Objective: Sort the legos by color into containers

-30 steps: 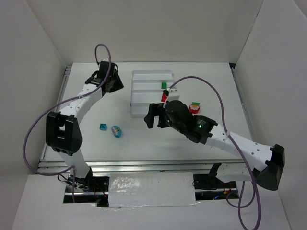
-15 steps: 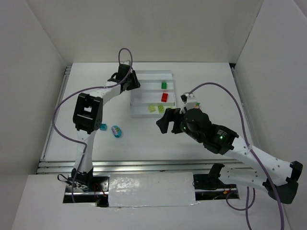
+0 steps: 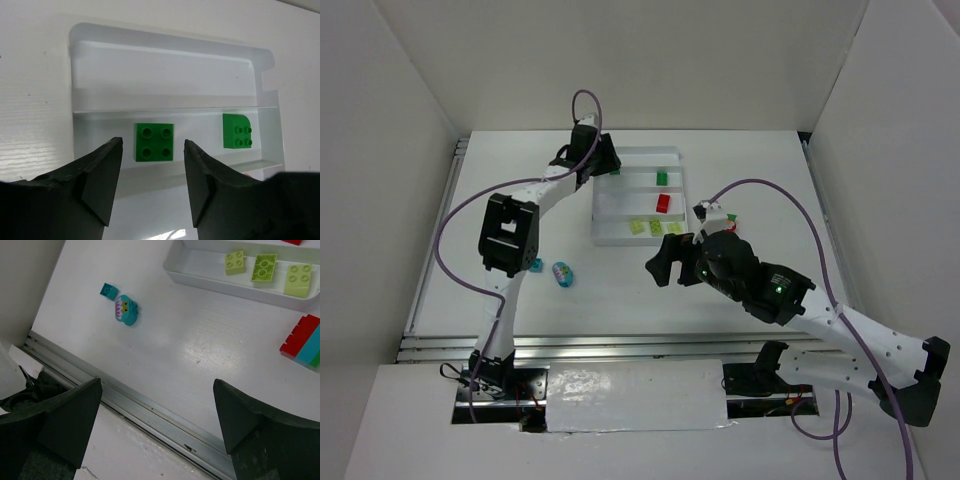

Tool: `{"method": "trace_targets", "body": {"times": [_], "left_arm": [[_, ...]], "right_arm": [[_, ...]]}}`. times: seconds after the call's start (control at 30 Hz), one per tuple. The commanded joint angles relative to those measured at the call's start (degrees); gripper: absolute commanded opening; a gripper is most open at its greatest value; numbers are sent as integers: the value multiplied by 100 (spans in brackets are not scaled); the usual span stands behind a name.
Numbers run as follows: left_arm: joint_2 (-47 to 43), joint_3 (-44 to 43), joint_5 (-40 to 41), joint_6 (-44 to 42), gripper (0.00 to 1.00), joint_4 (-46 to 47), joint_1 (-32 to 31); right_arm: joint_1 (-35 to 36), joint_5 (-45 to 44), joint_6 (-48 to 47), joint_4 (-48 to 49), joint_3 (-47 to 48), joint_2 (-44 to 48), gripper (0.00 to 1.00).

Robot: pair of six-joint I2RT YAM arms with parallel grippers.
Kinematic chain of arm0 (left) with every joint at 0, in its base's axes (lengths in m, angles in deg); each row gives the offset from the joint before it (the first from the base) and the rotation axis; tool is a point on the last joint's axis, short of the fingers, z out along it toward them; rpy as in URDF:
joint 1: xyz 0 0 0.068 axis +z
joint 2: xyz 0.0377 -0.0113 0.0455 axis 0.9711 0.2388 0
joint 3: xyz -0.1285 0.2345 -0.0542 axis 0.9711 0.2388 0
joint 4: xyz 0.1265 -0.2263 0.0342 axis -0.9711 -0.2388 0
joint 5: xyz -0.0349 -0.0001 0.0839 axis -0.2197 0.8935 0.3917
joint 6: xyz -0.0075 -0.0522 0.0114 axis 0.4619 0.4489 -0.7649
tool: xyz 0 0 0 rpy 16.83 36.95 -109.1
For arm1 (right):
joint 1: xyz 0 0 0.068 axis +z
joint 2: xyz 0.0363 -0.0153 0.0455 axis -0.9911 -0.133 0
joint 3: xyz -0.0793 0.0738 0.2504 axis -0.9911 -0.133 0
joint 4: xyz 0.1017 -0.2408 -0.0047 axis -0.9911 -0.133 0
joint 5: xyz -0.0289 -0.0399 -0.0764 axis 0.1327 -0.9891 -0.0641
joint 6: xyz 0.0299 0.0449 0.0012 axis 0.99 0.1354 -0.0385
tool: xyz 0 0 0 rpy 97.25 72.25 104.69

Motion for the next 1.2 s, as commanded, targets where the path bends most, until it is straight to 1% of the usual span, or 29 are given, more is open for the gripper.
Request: {"method": "trace_targets", "body": {"times": [0.0,0.03,0.13,0.23,0.27,0.33,0.37,0.4,0.43,0.47,0.5,0.53,0.57,0.6,0.67,0.7,0.73,0.77,0.8,0.87,0.9,0.93,0.97,1.03,1.07,1.1,1.13,1.17], "left_arm": [[41,-69,140,-148,65,227,-89],[-12,-43,218,-148,71,227,-98],[-82,28,245,-166,77,262,-125],[-223,89,262,-183,77,218,-133],[-328,194,333,-166,80,209,-142],[-845,396,482,-166,82,192,-168],[-1065,579,840,-166,83,-43,-203],[-1502,642,1069,-53,86,-228,-221],[-1907,730,1402,27,87,-726,-213],[-1911,748,1571,97,88,-1010,-212],[-2285,783,1764,211,90,-1291,-212],[-2463,879,1931,290,91,-1598,-212],[-2647,932,2281,396,94,-2237,-204],[-3023,1003,2424,605,96,-2539,-204],[-3447,1423,2653,782,100,-2997,-186],[-3884,1599,2819,966,100,-3338,-177],[-4106,1940,2838,1055,99,-3524,-177],[-4526,2074,2812,1178,100,-3805,-134],[-4748,2215,2855,1388,100,-4225,-116],[-5231,2733,2847,1442,100,-4466,-116],[-5694,2883,2882,1460,99,-4554,-90],[-5899,3136,2874,1460,100,-4798,-72],[-6310,3252,2856,1364,100,-4888,-11],[-6673,3445,2961,1241,100,-5168,68],[-6970,3490,3066,1153,99,-5292,104],[-7113,3525,3163,1092,99,-5389,121],[-7218,3639,3416,1039,99,-5503,174],[-7437,3701,3592,1038,100,-5573,200]], "right_arm": [[-7,21,-119,147,119,-83,100],[-16,39,-136,147,137,-127,100],[-16,56,-137,173,163,-162,100],[-7,83,-137,235,128,-180,100],[-24,83,-145,244,128,-189,100],[-25,83,-137,226,137,-303,100],[-16,91,-137,226,145,-346,100],[-24,109,-119,261,146,-434,100],[-25,179,-119,322,137,-478,100],[-25,223,-102,323,128,-514,100],[-7,267,-93,401,128,-610,100],[-7,302,-84,454,119,-654,100],[-16,407,-75,507,119,-715,100],[-7,460,-92,560,154,-899,100],[28,513,-93,534,250,-1163,100],[46,505,-58,473,364,-1451,100],[72,496,-49,481,409,-1602,100],[133,505,-57,533,479,-1873,100],[168,522,-57,560,523,-2007,100],[291,505,-49,613,646,-2340,100],[361,505,-75,613,855,-2734,100],[414,479,-84,595,979,-2972,100],[511,470,-162,552,1285,-3462,100],[590,408,-233,473,1638,-3965,100],[652,417,-320,403,2023,-4455,100],[652,425,-373,384,2235,-4686,100],[678,486,-409,349,2437,-4941,100],[670,504,-470,236,2909,-5431,100]]}}
